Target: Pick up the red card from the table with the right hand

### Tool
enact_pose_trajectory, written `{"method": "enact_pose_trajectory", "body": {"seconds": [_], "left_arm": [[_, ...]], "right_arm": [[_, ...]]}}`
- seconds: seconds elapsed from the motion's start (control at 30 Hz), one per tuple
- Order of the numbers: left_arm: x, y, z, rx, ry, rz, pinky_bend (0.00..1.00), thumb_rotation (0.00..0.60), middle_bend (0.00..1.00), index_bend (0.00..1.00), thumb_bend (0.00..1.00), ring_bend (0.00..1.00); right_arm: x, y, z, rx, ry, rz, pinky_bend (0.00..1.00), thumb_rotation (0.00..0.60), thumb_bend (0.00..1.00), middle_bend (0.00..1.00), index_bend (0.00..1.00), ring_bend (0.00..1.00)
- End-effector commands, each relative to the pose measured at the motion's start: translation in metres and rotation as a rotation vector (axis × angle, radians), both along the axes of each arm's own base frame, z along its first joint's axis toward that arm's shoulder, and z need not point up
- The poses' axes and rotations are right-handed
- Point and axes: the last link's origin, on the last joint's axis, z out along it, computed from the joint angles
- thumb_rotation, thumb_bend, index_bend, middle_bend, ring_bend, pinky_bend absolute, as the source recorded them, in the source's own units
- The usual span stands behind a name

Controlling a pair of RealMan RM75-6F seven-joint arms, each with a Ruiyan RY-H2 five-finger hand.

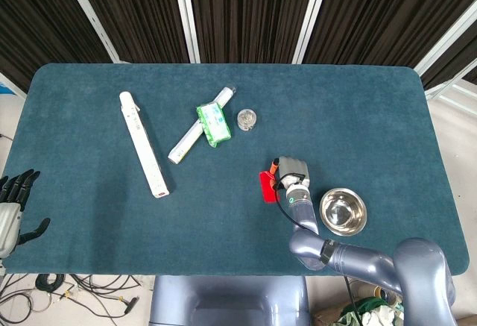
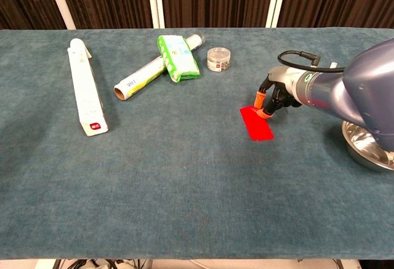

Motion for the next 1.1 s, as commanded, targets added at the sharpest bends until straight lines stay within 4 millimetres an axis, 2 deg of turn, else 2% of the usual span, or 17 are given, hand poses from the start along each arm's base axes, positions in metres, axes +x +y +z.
{"method": "enact_pose_trajectory", "body": {"seconds": [0.03,0.43,0.93,1.1], "left_arm": [[0.0,0.0,0.0,0.0,0.0,0.0,0.04,0.6,0.07,0.05,0.27,0.07],[0.0,0.0,0.0,0.0,0.0,0.002,0.04,0.6,0.07,0.05,0.27,0.07],[0.0,0.0,0.0,-0.003,0.0,0.003,0.04,0.6,0.07,0.05,0.27,0.07],[0.0,0.0,0.0,-0.002,0.0,0.003,0.04,0.6,0.07,0.05,0.27,0.07]], "right_arm": [[0.0,-0.001,0.0,-0.008,-0.003,0.0,1.0,0.6,0.35,0.95,0.5,1.0],[-0.002,-0.001,-0.003,-0.036,-0.01,-0.001,1.0,0.6,0.35,0.95,0.55,1.0],[0.001,-0.002,-0.01,-0.059,-0.015,-0.009,1.0,0.6,0.36,0.95,0.55,1.0],[0.001,-0.003,-0.01,-0.078,-0.018,-0.012,1.0,0.6,0.39,0.96,0.62,1.0]]}}
